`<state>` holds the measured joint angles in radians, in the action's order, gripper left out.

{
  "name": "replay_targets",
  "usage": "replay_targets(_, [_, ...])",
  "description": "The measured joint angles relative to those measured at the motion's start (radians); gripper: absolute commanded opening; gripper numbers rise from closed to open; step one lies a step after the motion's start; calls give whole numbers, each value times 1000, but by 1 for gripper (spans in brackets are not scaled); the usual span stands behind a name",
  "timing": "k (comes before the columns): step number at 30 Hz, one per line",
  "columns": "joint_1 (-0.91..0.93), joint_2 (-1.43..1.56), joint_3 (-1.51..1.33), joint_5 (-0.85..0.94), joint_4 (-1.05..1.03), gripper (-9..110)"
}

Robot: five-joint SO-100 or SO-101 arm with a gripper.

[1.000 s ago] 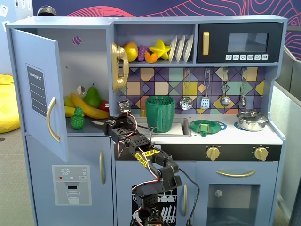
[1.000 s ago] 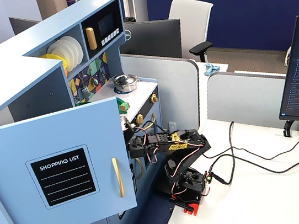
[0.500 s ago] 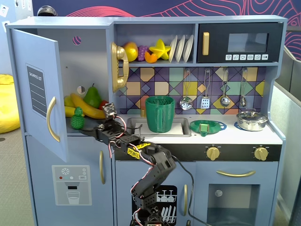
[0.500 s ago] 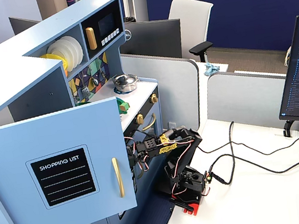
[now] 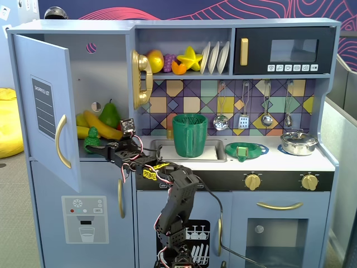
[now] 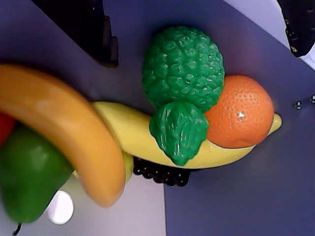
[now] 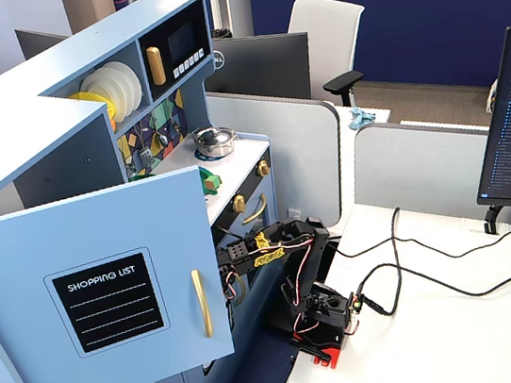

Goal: Pick up the green pineapple from the left cabinet and place it in the green recipient

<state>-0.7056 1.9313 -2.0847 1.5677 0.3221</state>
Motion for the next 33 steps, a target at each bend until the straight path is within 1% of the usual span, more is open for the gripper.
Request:
replay_targets(5, [-17, -43, 28, 0, -8, 38])
replay_targets(12, [-21, -135, 130, 0, -71, 37])
replay_targets(33, [-18, -396, 405, 3, -106, 36])
